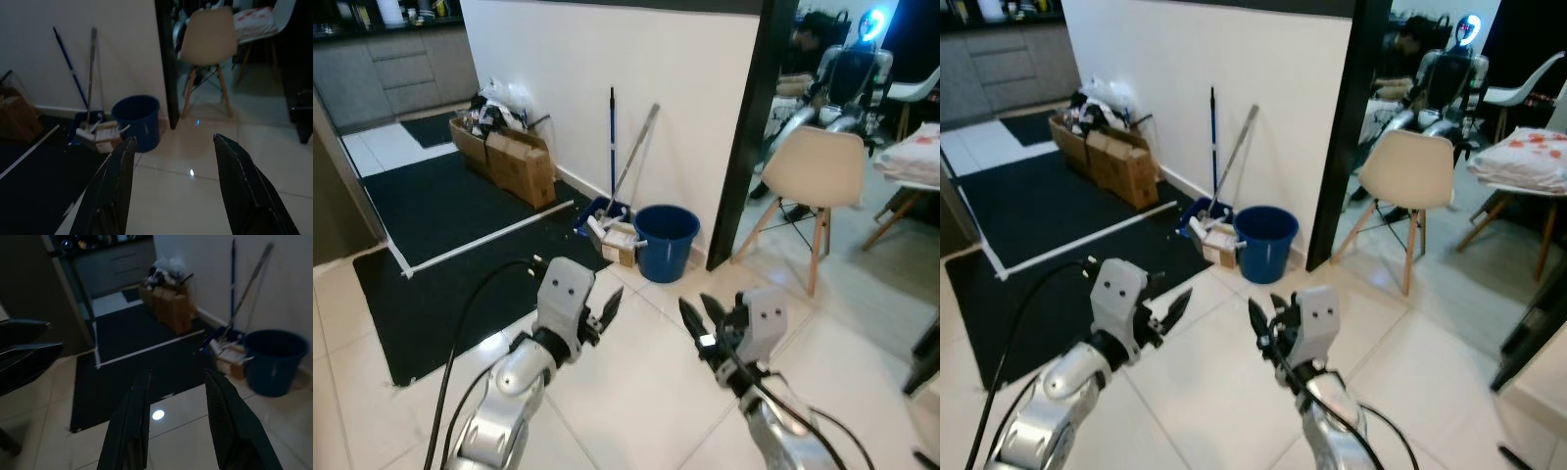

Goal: Setting the table

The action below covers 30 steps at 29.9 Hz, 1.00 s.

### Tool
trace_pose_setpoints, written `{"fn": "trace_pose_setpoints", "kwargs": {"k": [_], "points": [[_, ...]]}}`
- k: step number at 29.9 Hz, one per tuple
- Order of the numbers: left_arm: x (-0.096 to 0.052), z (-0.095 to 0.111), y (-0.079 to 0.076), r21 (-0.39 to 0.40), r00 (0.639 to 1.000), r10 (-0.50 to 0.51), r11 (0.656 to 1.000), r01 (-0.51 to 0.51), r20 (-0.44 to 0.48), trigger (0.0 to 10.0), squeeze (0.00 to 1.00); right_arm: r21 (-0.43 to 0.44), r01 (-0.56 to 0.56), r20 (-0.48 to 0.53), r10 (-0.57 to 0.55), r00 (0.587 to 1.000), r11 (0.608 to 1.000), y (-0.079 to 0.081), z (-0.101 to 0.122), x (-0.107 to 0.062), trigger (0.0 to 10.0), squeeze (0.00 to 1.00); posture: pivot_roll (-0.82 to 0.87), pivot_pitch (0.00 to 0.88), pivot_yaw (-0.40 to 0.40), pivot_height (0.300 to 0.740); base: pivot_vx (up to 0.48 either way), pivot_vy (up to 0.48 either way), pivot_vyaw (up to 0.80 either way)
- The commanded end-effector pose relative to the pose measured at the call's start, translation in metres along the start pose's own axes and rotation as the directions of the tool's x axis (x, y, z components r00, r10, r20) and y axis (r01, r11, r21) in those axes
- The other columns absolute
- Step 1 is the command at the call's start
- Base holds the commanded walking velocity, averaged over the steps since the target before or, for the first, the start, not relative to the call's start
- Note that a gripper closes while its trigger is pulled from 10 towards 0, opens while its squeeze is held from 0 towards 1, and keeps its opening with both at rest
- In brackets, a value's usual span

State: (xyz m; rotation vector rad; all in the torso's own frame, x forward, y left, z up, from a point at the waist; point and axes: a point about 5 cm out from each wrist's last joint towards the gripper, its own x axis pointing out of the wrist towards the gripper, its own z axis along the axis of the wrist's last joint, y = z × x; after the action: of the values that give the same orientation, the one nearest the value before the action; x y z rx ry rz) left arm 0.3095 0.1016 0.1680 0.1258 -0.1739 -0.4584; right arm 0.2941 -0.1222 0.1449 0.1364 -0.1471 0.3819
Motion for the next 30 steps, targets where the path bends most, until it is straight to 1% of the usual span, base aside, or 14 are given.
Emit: {"fn": "trace_pose_setpoints", "kwargs": {"k": [1, 6, 30], "points": [[-0.0004, -0.0024, -0.0006, -0.001, 1.0, 0.004, 1.0, -0.004, -0.01, 10.0, 0.0, -0.008, 0.006, -0.013, -0.006, 1.0, 1.0, -0.0025, -0.0021, -0.0018, 10.0, 0.0, -0.03, 0.028, 0.101, 0.74, 0.458, 0.0, 0.0], [-0.0005, -0.0023, -0.0009, -0.002, 1.0, 0.005, 1.0, -0.005, -0.009, 10.0, 0.0, -0.011, -0.003, -0.017, 0.003, 1.0, 1.0, -0.001, -0.0027, -0.0017, 10.0, 0.0, -0.03, 0.031, 0.1, 0.74, 0.458, 0.0, 0.09], [0.0002, -0.0021, -0.0005, -0.001, 1.0, 0.003, 1.0, -0.003, -0.009, 10.0, 0.0, -0.013, -0.025, -0.024, 0.025, 0.999, 1.0, 0.0023, -0.0038, -0.0021, 10.0, 0.0, -0.03, 0.032, 0.104, 0.74, 0.458, 0.0, 0.53]]}}
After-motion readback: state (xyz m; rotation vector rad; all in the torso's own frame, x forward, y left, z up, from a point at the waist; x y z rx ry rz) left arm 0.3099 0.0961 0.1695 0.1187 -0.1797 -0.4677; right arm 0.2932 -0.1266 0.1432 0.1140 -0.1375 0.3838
